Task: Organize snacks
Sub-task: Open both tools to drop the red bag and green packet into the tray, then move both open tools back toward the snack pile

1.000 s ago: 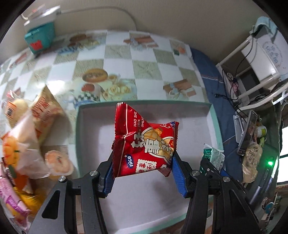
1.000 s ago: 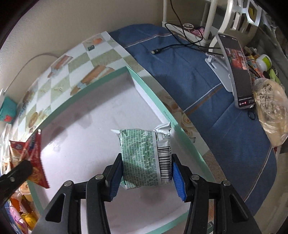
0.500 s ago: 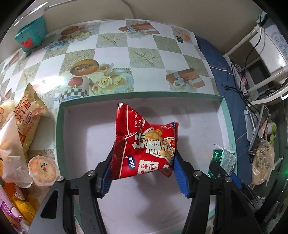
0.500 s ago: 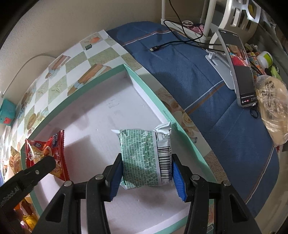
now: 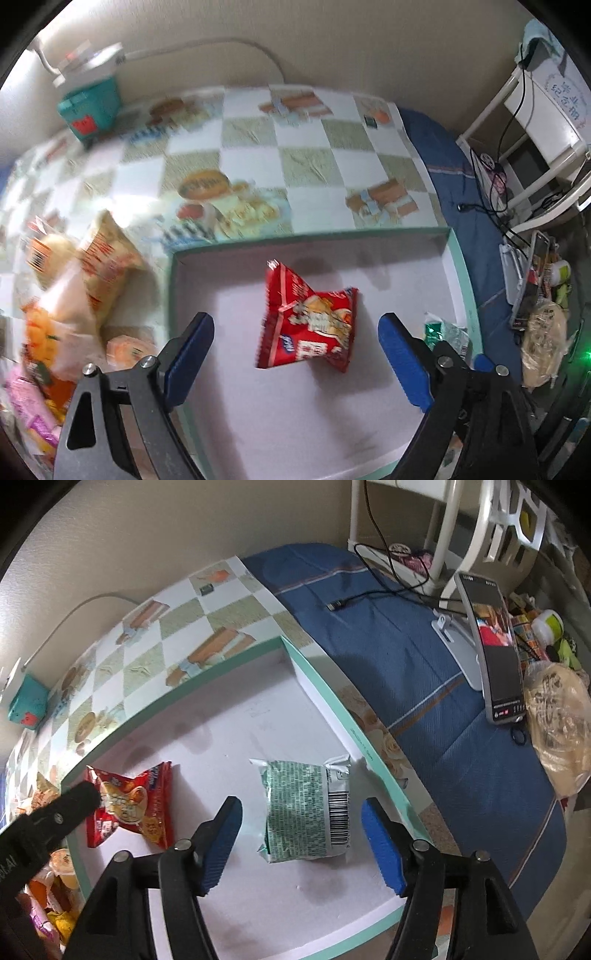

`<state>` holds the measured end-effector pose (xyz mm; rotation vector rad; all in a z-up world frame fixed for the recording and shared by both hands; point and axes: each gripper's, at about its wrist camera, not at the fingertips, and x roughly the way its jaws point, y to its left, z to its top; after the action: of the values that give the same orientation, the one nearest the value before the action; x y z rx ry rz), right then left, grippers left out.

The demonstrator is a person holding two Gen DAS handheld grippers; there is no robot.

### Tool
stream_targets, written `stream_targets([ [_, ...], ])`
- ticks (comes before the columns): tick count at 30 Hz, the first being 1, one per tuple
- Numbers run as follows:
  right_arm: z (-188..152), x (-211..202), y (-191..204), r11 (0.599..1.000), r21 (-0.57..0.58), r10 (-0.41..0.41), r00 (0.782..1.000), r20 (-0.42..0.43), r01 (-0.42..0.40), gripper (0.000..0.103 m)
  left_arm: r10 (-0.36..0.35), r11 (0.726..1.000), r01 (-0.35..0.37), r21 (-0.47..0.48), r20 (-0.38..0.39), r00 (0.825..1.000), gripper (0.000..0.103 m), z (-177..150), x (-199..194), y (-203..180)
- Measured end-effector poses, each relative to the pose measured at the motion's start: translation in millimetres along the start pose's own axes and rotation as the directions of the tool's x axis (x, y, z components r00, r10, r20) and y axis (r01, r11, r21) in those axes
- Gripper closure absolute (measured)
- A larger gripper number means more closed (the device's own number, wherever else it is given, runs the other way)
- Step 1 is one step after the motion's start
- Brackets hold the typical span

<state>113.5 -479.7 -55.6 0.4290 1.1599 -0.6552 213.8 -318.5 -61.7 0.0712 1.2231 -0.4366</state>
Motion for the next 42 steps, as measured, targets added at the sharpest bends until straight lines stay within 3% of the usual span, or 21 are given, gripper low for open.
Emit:
stream_targets([
  [4, 2, -9, 3, 1.000, -0.007, 0.010, 1.000, 0.022, -0.010, 0.018, 0.072, 0.997, -0.074, 0.025, 0.070, 0.995, 0.010, 3, -17, 5],
  [5, 2, -11, 4, 1.000, -0.013, 0.011, 1.000, 0.029, -0.011, 0.016, 0.100, 0.994, -0.104, 0.031, 0.090, 0.991, 0.006, 3, -21, 7],
  [7, 2, -14, 6, 1.000, -0.023, 0.012, 0.999, 0.043, -0.011, 0.000, 0.145, 0.988, -0.151, 0.043, 0.121, 0.982, 0.004, 4, -27, 11],
  [14, 0, -14, 13, 0.999, -0.053, 0.015, 0.999, 0.045, -0.012, 0.000, 0.248, 0.967, -0.254, 0.022, 0.158, 0.956, 0.004, 0, -36, 38],
  [21, -1, -25, 20, 0.997, -0.071, 0.024, 0.996, 0.083, -0.018, 0.000, 0.376, 0.924, -0.382, -0.022, 0.241, 0.895, 0.004, -6, -52, 82],
  [24, -2, -34, 29, 0.994, -0.091, 0.072, 0.991, 0.109, -0.062, 0.000, 0.406, 0.914, -0.401, -0.069, 0.230, 0.885, 0.004, -9, -63, 104],
  [27, -3, -44, 38, 0.989, -0.094, 0.126, 0.982, 0.137, -0.114, 0.000, 0.440, 0.898, -0.427, -0.110, 0.169, 0.882, 0.004, -16, -72, 130],
  [32, -7, -63, 55, 0.984, -0.131, 0.142, 0.972, 0.186, -0.119, 0.000, 0.489, 0.867, -0.461, -0.188, 0.140, 0.861, 0.004, -31, -94, 170],
  [36, -10, -75, 65, 0.976, -0.123, 0.201, 0.960, 0.193, -0.180, 0.000, 0.539, 0.832, -0.501, -0.237, 0.134, 0.832, 0.004, -44, -114, 200],
  [38, -11, -79, 70, 0.976, -0.119, 0.205, 0.958, 0.200, -0.184, 0.000, 0.594, 0.793, -0.549, -0.264, 0.132, 0.794, 0.004, -53, -124, 212],
  [39, -13, -81, 75, 0.975, -0.126, 0.204, 0.958, 0.201, -0.182, 0.000, 0.604, 0.784, -0.557, -0.273, 0.133, 0.786, 0.004, -56, -127, 217],
  [42, -18, -84, 89, 0.972, -0.156, 0.203, 0.960, 0.194, -0.175, 0.000, 0.593, 0.789, -0.538, -0.297, 0.134, 0.794, 0.004, -62, -135, 231],
])
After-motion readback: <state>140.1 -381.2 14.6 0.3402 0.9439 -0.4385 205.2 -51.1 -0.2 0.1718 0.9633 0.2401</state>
